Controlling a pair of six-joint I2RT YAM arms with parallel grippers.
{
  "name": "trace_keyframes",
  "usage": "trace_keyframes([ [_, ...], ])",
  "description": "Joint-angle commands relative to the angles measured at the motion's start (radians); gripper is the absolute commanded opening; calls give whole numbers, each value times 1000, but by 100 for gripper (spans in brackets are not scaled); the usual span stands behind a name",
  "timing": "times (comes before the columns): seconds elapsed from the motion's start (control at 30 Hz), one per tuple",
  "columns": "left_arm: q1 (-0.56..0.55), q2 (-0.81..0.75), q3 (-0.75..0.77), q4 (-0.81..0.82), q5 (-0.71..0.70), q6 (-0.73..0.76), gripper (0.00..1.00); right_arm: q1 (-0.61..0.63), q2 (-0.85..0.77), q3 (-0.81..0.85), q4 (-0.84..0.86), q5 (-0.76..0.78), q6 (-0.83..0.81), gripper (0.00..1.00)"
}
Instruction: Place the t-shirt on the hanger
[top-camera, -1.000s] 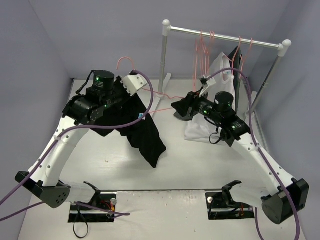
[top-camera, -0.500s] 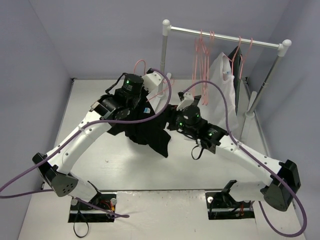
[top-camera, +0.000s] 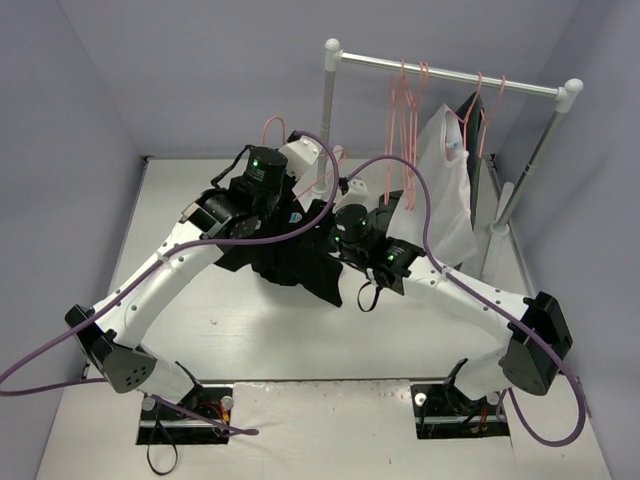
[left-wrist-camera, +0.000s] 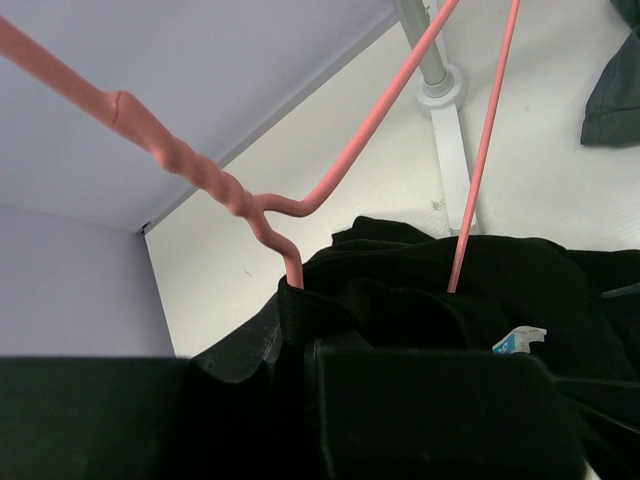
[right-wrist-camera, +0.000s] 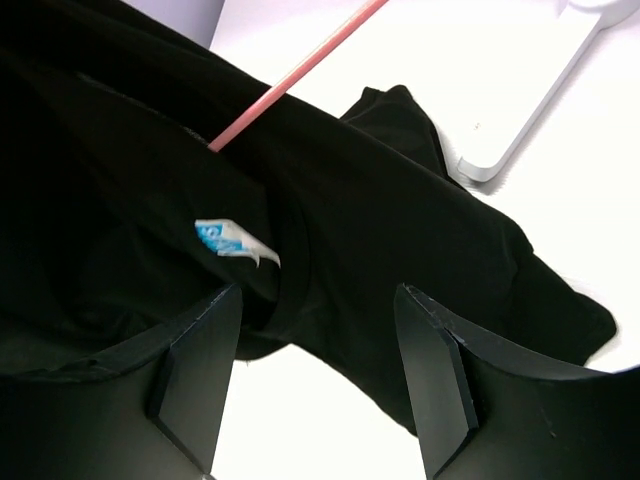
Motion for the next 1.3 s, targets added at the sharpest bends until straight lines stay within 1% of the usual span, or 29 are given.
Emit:
trace_keyframes([
  [0.0,-9,-47,44,88,4,-39,0,10,29,53,97,45,42,59],
  [0.4,-13,-59,17,86,41,-69,0,18,133,54,115,28,69,59],
  [0.53,-15,-73,-1,87,37,-76,0,19,145,28,113,40,69,59],
  [0.7,-13,-94,-13,84,7,-55,0,13,119,-38,109,80,70,59],
  [0.83,-15,-112,-27,85,-2,-42,0,5,90,-82,64,131,62,58],
  [1.0,-12,-145,-86,87,-30,-11,0,-27,19,-113,0,182,34,58],
  [1.17,-10,-207,-155,97,-7,13,0,-72,-50,-115,-55,204,-20,58],
  [1.2,-9,-236,-192,114,3,29,0,-100,-71,-113,-70,202,-33,58],
  [1.27,0,-284,-218,121,48,66,0,-123,-98,-115,-90,174,-49,55],
])
